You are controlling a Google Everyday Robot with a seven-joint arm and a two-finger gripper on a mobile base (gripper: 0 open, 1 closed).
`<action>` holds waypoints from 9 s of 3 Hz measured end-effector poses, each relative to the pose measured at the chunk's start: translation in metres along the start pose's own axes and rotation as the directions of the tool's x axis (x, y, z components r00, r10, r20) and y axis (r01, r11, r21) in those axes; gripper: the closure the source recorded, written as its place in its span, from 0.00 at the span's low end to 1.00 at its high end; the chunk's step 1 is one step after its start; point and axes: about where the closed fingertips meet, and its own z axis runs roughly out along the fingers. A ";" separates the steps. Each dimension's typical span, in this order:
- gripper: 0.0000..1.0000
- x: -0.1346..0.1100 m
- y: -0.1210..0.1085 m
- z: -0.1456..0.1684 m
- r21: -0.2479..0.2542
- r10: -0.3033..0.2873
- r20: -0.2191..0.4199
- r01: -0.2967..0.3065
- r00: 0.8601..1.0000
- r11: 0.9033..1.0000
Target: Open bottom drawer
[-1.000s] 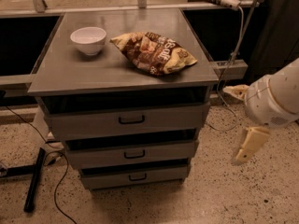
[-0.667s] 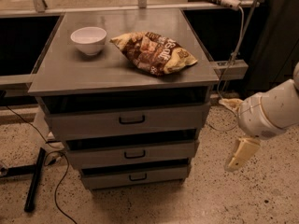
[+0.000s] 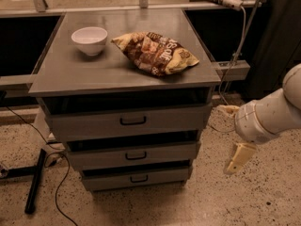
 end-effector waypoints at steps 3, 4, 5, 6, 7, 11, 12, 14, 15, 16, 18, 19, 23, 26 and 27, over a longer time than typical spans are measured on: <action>0.00 0.086 -0.011 0.124 0.002 -0.088 0.102 0.088 0.991 0.996; 0.00 0.099 -0.006 0.169 -0.022 -0.080 0.150 0.084 0.986 0.996; 0.00 0.098 -0.006 0.169 -0.022 -0.080 0.150 0.084 0.985 0.996; 0.00 0.098 0.003 0.189 -0.049 -0.077 0.163 0.086 0.984 0.995; 0.00 0.111 0.013 0.232 -0.077 -0.068 0.181 0.083 0.981 0.994; 0.00 0.157 0.054 0.374 -0.101 -0.064 0.277 0.095 0.959 0.990; 0.00 0.156 0.053 0.392 -0.092 -0.045 0.257 0.070 0.965 0.993; 0.00 0.186 0.034 0.466 -0.029 0.116 0.143 -0.113 0.983 0.993; 0.00 0.193 0.029 0.484 0.020 0.139 0.136 -0.143 0.981 0.989; 0.00 0.193 0.029 0.484 0.020 0.139 0.136 -0.143 0.981 0.990; 0.00 0.185 0.018 0.527 0.043 0.094 0.135 -0.100 0.986 0.994; 0.00 0.181 0.012 0.552 0.056 0.069 0.132 -0.077 0.989 0.995; 0.00 0.184 -0.038 0.607 0.157 -0.075 0.173 0.048 0.982 0.986; 0.42 0.184 -0.032 0.612 0.134 -0.057 0.182 0.033 0.982 0.990; 0.65 0.182 -0.033 0.607 0.134 -0.057 0.182 0.033 0.982 0.990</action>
Offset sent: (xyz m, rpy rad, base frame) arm 0.0494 -0.0484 -0.1611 0.0536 -0.0517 0.1073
